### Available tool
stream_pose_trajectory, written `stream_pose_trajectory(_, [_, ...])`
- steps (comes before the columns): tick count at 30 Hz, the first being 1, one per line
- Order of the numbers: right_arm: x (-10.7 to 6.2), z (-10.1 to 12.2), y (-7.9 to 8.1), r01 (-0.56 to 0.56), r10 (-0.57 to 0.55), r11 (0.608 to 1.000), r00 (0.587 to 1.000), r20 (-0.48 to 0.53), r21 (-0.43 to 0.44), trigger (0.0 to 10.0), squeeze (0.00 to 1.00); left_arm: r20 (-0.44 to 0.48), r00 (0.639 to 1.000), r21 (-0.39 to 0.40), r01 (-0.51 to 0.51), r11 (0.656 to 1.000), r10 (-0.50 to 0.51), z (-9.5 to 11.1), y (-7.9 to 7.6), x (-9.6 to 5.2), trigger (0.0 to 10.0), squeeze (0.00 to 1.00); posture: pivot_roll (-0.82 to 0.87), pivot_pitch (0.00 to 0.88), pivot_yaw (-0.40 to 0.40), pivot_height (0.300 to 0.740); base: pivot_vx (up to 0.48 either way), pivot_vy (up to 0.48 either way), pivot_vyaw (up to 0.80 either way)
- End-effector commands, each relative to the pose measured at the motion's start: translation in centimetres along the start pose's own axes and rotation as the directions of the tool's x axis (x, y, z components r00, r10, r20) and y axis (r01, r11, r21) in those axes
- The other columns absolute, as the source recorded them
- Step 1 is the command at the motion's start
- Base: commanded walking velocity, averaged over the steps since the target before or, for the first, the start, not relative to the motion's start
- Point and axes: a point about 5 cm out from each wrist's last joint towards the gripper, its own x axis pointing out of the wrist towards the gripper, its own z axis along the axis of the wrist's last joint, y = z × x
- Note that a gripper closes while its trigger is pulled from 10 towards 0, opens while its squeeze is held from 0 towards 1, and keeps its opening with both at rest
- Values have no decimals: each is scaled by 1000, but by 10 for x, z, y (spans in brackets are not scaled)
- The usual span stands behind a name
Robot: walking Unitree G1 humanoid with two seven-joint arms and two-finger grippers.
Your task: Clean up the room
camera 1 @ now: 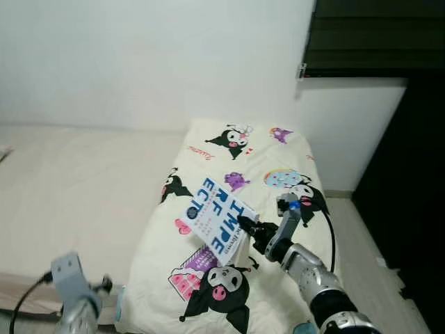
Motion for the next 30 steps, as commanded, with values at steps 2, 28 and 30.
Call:
stream_pose_trajectory(2, [3,5,5,-41,42,999,998,41,-23,10000,0,-50,999,56,3,998,0,-12,1,-2,10000,0,-98,0,-21,740,0,0,763])
stream_pose_trajectory(28, [5,-7,7,-67,68,997,998,18,-39,10000,0,-363,932,133,37,990,14,-95,17,-29,10000,0,-96,0,-12,740,-65,0,755])
stream_pose_trajectory(30, [5,-6,7,-67,67,997,998,18,-40,10000,0,-359,933,119,35,992,10,-94,17,-29,10000,0,-96,0,-11,740,0,0,750])
